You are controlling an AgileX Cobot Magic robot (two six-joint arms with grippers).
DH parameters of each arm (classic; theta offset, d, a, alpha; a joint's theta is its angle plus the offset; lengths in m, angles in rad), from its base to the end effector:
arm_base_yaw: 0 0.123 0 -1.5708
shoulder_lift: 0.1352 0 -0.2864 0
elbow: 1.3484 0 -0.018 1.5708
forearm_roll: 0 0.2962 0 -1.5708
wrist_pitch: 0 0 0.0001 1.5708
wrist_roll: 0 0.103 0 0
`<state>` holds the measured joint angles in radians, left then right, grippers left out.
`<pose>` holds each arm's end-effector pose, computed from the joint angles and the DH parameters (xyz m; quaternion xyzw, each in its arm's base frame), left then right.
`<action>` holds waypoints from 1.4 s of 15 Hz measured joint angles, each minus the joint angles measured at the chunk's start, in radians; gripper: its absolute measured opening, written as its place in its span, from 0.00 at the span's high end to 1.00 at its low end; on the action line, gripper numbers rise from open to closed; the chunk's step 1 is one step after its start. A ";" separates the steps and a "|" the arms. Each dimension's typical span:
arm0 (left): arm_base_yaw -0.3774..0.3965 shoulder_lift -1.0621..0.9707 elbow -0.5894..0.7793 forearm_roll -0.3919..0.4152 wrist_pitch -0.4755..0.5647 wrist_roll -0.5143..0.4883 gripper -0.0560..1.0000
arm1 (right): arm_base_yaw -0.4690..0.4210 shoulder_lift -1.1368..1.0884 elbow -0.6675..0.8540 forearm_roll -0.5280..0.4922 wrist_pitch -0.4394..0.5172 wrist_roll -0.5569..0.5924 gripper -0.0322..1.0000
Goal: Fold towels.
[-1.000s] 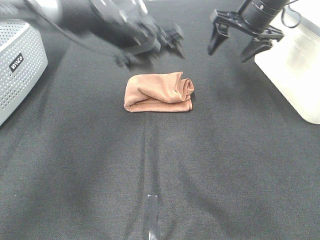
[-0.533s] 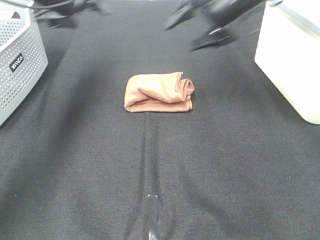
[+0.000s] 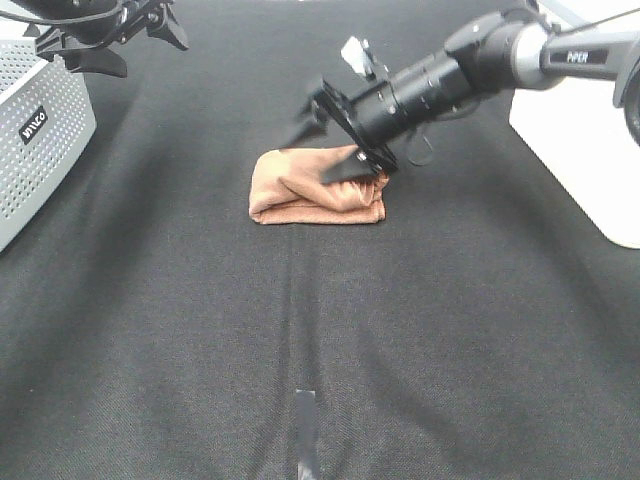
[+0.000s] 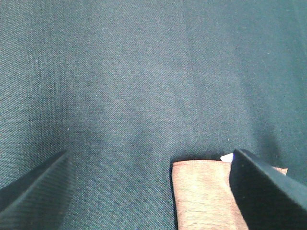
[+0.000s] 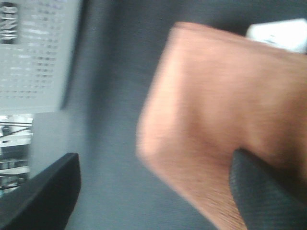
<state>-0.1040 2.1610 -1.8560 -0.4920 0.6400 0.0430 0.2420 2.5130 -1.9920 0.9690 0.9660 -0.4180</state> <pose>0.5460 -0.0862 0.2200 -0.0652 0.9162 -0.2147 0.3321 0.5284 0.2024 0.0823 -0.0670 0.9090 0.3962 0.1108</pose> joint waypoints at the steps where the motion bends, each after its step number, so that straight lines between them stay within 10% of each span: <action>1: 0.000 0.000 0.000 0.000 0.000 0.000 0.17 | 0.000 0.000 0.000 0.000 0.000 0.000 0.20; 10: 0.000 -0.011 0.000 0.004 0.124 0.001 0.17 | -0.097 -0.060 0.000 -0.205 0.100 0.081 0.21; 21: 0.000 -0.415 0.081 0.239 0.492 0.042 0.17 | -0.099 -0.506 0.103 -0.575 0.241 0.264 0.21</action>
<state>-0.1040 1.7460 -1.7750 -0.2530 1.1320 0.0850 0.1430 2.0070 -1.8890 0.3940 1.2070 -0.1540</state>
